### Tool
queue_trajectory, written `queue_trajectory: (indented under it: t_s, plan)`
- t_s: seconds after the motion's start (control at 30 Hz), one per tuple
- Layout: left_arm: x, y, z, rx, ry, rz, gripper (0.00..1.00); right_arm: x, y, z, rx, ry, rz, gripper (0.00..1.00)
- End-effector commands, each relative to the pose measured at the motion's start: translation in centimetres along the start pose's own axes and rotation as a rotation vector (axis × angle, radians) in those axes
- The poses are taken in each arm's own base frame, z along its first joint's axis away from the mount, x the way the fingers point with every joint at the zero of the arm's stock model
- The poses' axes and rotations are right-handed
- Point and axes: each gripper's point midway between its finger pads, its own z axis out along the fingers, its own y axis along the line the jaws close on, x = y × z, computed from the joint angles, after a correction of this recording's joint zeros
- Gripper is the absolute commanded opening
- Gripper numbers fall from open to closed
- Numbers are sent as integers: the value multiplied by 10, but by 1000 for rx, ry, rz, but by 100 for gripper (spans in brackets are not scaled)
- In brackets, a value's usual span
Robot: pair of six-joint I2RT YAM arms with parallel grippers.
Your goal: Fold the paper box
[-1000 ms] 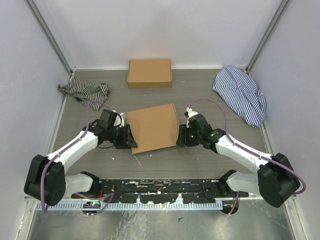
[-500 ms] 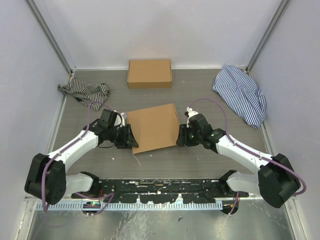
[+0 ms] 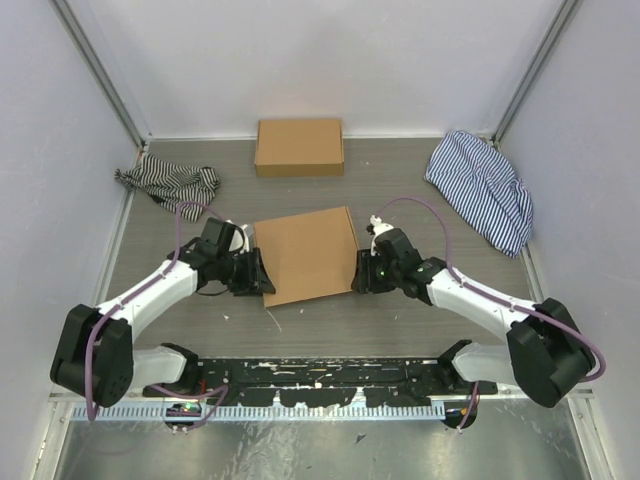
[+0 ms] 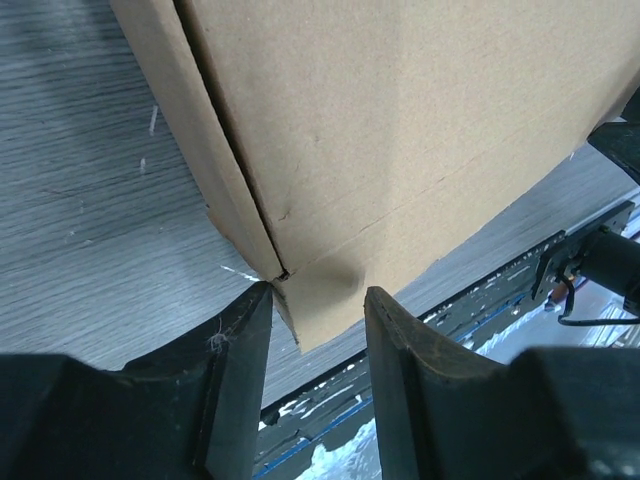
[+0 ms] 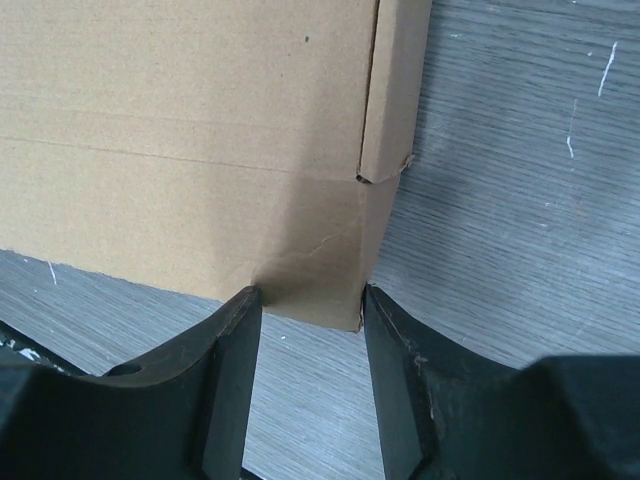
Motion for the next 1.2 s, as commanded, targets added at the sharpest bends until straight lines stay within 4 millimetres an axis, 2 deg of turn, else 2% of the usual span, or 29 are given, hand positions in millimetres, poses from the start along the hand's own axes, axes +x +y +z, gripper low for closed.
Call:
queue_trajectory:
  t_s: [0.0, 0.3, 0.53, 0.63, 0.73, 0.87, 0.93, 1.0, 1.07, 1.17]
  plan:
    - [-6, 3, 5, -7, -34, 32, 48, -15, 11, 6, -45, -54, -21, 50]
    - [-4, 27, 17, -111, -23, 33, 48, -5, -6, 24, 25, -24, -13, 50]
    - [-13, 44, 13, -223, -97, 42, 47, -6, -14, 27, 69, -32, -8, 50]
    - [-20, 41, 5, -233, -146, 52, 47, -10, -3, 19, 28, -37, -13, 54]
    - [-23, 29, -10, -207, -181, 65, 48, -23, 18, -3, -24, -64, -45, 57]
    - [-25, 16, -35, -189, -222, 84, 48, -52, 48, -43, -94, -138, -91, 58]
    - [-25, 9, -44, -169, -241, 86, 48, -76, 56, -58, -92, -203, -95, 58]
    - [-27, 0, -48, -124, -267, 88, 46, -106, 61, -64, -57, -269, -107, 56]
    - [-30, -11, -45, -50, -295, 101, 40, -137, 62, -52, 3, -283, -127, 45]
    - [-30, -26, -38, 44, -283, 128, 22, -188, 76, -22, 27, -289, -163, 18]
